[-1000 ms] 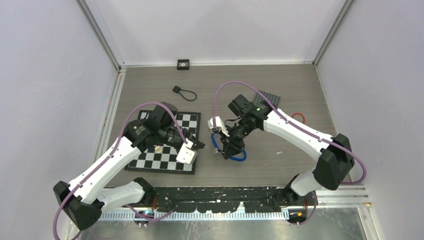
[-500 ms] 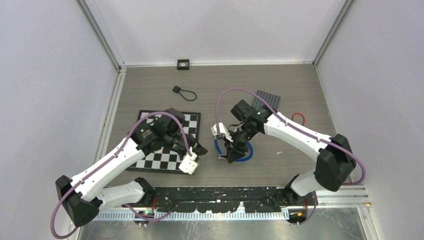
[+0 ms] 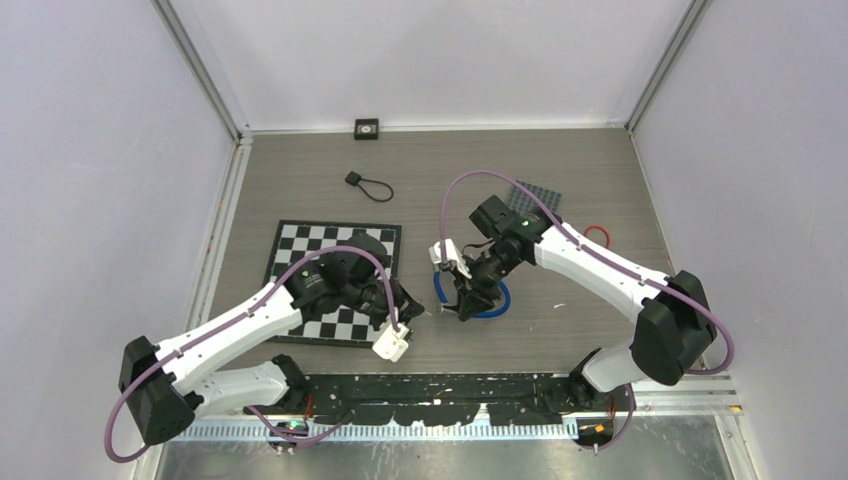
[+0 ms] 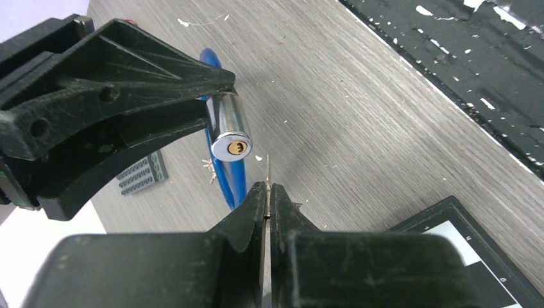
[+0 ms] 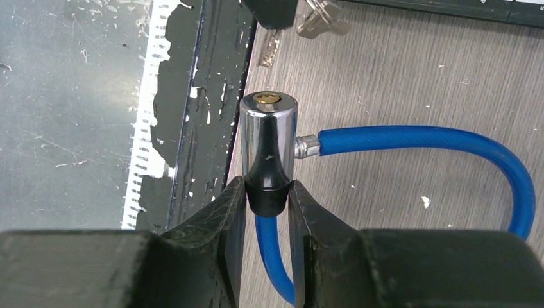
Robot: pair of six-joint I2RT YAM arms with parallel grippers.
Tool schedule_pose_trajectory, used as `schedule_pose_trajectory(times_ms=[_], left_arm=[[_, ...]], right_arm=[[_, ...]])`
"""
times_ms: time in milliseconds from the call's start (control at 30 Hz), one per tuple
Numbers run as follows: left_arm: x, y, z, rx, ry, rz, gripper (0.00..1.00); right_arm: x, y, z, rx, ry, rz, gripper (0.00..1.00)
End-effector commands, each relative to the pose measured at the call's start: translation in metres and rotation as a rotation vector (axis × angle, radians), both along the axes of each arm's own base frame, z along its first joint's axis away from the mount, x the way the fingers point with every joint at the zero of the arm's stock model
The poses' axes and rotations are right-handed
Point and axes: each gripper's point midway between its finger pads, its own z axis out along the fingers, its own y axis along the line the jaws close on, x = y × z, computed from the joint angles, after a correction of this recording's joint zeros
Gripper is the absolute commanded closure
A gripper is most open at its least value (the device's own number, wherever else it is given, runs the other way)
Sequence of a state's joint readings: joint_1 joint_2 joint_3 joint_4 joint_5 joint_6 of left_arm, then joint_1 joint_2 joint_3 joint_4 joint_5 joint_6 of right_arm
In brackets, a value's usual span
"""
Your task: Unlock with the key
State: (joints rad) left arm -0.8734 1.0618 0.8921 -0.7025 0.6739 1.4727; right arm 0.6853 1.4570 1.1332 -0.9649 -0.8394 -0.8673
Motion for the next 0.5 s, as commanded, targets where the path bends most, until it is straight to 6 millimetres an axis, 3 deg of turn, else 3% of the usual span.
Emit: schedule_pose_trajectory(times_ms=[0,467], left_arm=[[0.011,-0.014,0.016,-0.095,-0.069,0.013,1.0],[0.02,-0.02,0.025,-0.171,-0.125,0.054,1.0]], right_arm=[[0.0,0.002,0.018,0.08,-0.023,0.006,1.0],[-0.004,-0.007,0.017,0.11,0.023,0.012,1.0]])
